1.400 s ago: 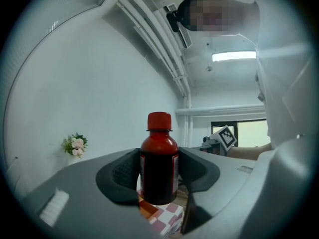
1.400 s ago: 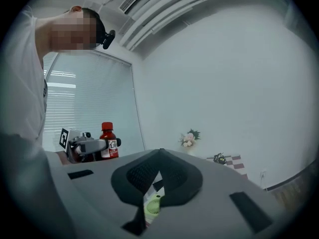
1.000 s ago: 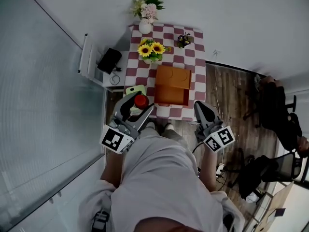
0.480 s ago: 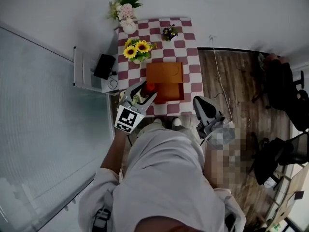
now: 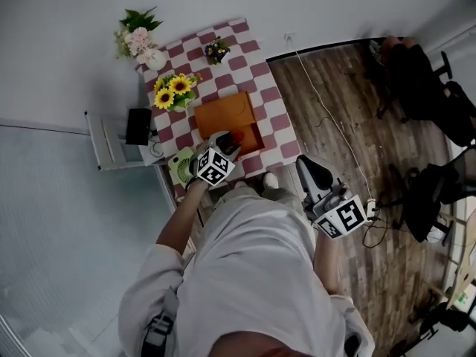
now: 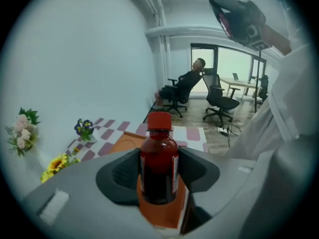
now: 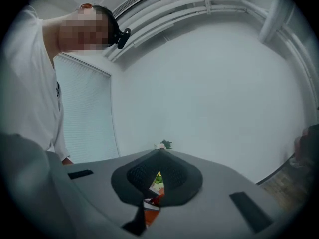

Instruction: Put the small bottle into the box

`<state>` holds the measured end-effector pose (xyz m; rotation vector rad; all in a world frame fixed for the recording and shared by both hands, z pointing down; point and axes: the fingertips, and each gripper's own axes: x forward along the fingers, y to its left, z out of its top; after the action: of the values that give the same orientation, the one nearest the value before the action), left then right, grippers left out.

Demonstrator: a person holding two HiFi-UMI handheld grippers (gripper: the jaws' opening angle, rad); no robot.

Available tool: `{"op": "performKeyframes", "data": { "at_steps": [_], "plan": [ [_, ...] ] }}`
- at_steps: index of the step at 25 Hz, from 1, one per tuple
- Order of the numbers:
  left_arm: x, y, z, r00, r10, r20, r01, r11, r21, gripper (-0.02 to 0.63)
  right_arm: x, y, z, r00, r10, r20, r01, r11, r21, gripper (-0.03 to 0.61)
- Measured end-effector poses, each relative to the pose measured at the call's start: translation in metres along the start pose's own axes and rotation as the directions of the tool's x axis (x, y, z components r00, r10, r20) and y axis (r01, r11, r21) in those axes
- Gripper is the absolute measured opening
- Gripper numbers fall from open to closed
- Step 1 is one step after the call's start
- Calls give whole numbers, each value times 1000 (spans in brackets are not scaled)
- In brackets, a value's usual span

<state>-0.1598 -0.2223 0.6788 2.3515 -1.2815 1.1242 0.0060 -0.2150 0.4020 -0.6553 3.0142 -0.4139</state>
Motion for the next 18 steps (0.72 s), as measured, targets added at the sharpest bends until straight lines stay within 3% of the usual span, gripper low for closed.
{"op": "performKeyframes", "data": {
  "at_steps": [7,18],
  "plan": [
    [73,-33,-42,969,-159,-190,175,982,74,220,-35,-2,0,992,-123,3,123,992,-21,3],
    [142,-36,-90,875,-224,-429,288,953,91,219,-69,-5,-7,959,-283,-10,283,959,8,3]
  ]
}}
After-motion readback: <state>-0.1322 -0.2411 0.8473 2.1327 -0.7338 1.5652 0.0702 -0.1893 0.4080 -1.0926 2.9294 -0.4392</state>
